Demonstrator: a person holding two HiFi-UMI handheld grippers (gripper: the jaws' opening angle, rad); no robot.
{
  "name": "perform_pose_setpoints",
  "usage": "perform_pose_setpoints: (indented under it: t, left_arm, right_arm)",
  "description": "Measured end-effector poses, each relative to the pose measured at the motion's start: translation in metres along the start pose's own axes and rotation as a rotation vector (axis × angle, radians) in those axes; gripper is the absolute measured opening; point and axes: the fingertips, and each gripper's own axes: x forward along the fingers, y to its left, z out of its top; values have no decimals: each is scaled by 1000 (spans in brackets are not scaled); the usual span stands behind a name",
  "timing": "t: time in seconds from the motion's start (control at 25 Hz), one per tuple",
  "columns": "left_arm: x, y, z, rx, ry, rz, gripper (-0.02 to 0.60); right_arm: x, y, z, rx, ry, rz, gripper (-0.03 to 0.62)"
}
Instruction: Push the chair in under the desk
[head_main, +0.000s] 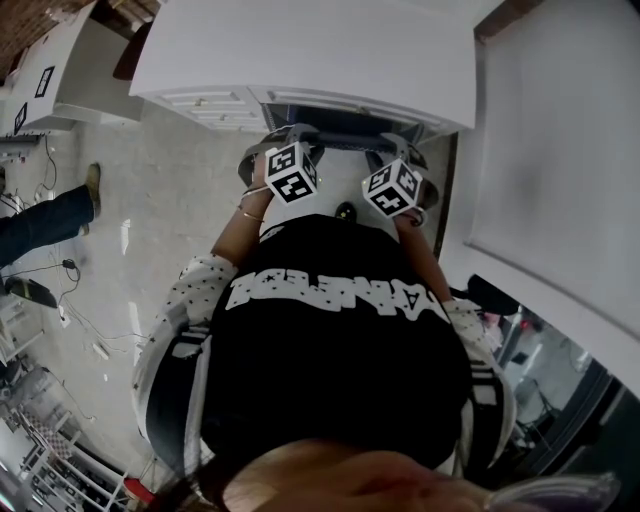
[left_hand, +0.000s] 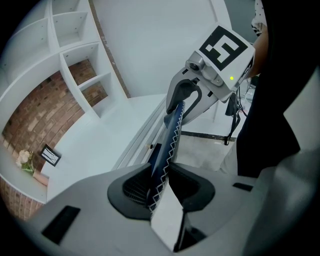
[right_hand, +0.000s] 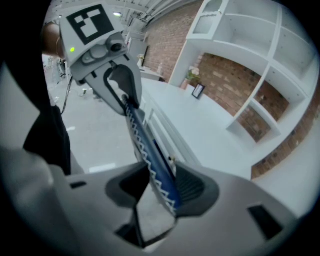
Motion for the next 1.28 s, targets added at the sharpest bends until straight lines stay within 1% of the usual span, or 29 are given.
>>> perform_pose_setpoints:
  t: [0.32, 1.28]
  left_arm:
    - [0, 3, -2, 3, -1, -22, 137]
    - [-2, 20, -13, 3, 8, -22, 141]
  right_arm:
    - [2, 0, 3, 9, 12, 4, 179]
    - [12, 3, 18, 14, 28, 15, 176]
